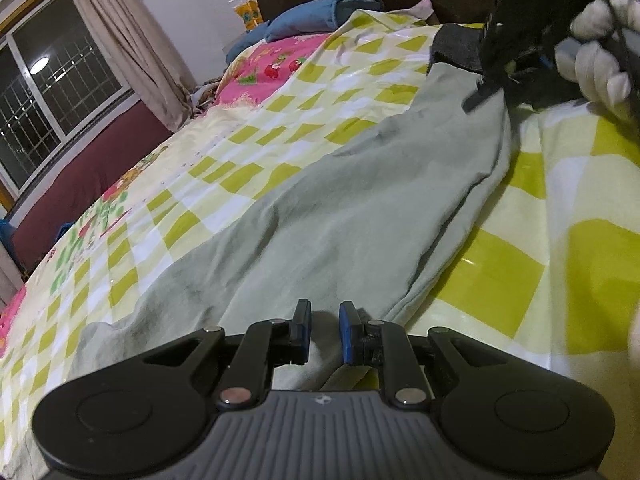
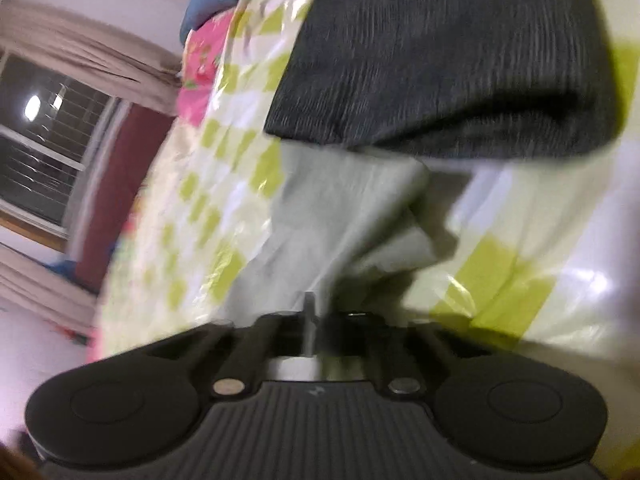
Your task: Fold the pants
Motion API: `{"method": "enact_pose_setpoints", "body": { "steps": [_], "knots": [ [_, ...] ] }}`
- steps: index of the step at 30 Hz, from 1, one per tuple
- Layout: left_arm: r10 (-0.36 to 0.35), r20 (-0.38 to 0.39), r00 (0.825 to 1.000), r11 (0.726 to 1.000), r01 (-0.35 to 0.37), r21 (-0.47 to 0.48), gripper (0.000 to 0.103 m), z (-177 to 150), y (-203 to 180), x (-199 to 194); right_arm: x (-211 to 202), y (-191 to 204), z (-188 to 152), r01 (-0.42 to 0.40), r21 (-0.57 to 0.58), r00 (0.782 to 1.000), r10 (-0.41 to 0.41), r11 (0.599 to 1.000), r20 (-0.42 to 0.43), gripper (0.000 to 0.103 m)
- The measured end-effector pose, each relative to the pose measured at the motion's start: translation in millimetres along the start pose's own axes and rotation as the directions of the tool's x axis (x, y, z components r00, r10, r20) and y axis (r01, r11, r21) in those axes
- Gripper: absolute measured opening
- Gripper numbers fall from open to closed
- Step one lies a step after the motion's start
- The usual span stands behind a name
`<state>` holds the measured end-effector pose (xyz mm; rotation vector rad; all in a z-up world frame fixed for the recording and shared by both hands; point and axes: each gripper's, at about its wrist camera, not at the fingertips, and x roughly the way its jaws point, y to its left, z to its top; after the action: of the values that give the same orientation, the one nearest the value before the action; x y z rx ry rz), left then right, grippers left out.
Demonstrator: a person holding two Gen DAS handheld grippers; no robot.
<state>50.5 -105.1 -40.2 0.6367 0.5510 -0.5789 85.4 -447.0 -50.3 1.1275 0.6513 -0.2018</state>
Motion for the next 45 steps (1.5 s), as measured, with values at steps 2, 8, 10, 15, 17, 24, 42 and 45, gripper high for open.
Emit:
{"method": "enact_pose_setpoints", "body": {
  "steps": [2,8,10,15,17,24,42,45],
  "knots": [
    [-0.012,0.002,1.0,1.0,0.012,0.011,0.033,4,-3,-1,-20,-4,3,-0.05,0.017,0.998,0.049,0.999,0.044,0.004],
    [-0.122,-0.017,0.992,0.992,0.122,0.0,0.033,18,-20,1,-56,-30,13,-0.003,0.03,0.995,0.0,1.0,0.102,0.004],
    [-0.115,-0.028,0.993,0.993,0.116,0.021,0.032,18,-27,2,-52,-42,15,0.027,0.047,0.998,-0.03,0.999,0.062,0.004],
    [-0.096,-0.005,0.995,0.995,0.096,-0.039,0.033,20,-8,-15,-47,-39,16,-0.001,0.024,0.999,0.0,1.0,0.043,0.01],
    [-0.027,-0.025,0.999,0.996,0.024,-0.084,0.033,12,6,-15,-42,-38,14,0.012,0.02,0.999,-0.013,1.0,0.043,0.008],
    [0.016,-0.116,0.993,0.989,-0.032,-0.142,0.036,-32,32,-24,-74,3,1,0.005,-0.082,0.992,0.005,0.997,0.123,0.005],
    [0.261,-0.16,0.952,0.805,-0.306,-0.509,0.039,-145,177,-101,48,317,-325,-0.415,-0.848,0.909,0.101,0.331,-0.405,0.004],
    [0.273,-0.195,0.942,0.776,-0.335,-0.535,0.039,-170,190,-109,62,326,-387,-0.475,-0.851,0.877,0.04,0.225,-0.479,0.004]
  ]
}}
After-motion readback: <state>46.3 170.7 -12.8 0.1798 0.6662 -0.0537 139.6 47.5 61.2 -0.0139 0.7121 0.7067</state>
